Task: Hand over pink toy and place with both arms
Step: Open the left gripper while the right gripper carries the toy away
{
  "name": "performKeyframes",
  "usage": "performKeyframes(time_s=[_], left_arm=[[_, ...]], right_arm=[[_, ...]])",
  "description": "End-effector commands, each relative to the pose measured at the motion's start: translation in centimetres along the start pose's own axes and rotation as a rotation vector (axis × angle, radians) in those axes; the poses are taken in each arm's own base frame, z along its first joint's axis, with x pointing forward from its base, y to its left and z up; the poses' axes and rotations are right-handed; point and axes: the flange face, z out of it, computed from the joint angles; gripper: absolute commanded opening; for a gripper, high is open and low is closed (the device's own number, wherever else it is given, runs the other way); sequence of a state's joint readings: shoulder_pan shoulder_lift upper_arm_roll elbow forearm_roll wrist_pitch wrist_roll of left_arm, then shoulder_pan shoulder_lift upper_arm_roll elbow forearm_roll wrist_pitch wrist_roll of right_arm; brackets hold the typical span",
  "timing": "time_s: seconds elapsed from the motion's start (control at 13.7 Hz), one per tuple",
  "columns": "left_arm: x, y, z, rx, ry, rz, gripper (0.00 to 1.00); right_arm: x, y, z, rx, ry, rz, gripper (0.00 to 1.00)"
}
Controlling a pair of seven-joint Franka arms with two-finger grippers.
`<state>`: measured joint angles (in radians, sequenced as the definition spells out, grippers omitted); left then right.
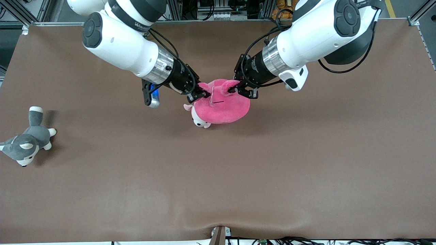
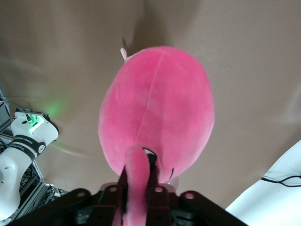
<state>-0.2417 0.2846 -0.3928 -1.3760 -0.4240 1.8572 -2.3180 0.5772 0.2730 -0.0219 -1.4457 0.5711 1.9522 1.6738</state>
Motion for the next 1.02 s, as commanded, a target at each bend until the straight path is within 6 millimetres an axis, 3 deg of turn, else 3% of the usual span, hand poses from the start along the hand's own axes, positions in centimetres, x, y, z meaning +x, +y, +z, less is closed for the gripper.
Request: performKeyframes(time_s=[0.0, 0.07, 0.29, 0.51, 0.58, 0.73, 0.88, 0.95], left_arm=[[0.6, 0.4, -2.6, -0.037, 0.014, 0.002, 1.00], [1.7, 1.1, -3.4, -0.059, 0.055, 0.087, 1.00], [5.4, 2.5, -8.5, -0.051, 0.106, 0.373, 1.00], [11.9, 4.9, -12.8, 0.033, 0.194, 0.680, 1.00], [13.8, 5.4, -14.1, 0.045, 0.246, 0.789, 1.00], [17.0, 6.5, -16.5, 0.071, 0.344, 0.959, 1.00], [18.5, 6.2, -17.7, 0.144, 0.454, 1.142, 1.00], [19.0, 6.2, -18.0, 0.178, 0.501, 1.198, 1.00]], right_arm=[[2.8, -0.4, -2.9, -0.023, 0.010, 0.000, 0.00], [4.3, -0.2, -3.7, -0.060, 0.014, -0.024, 0.00], [10.4, 0.1, -6.9, -0.132, 0.014, -0.044, 0.00], [18.9, 1.3, -9.9, -0.216, -0.018, -0.066, 0.00], [22.5, 1.8, -11.0, -0.215, -0.044, -0.039, 0.00], [27.9, 3.4, -11.3, -0.242, -0.085, -0.002, 0.00], [33.4, 5.6, -11.1, -0.250, -0.123, -0.011, 0.00], [37.3, 7.2, -11.2, -0.244, -0.152, -0.028, 0.00]])
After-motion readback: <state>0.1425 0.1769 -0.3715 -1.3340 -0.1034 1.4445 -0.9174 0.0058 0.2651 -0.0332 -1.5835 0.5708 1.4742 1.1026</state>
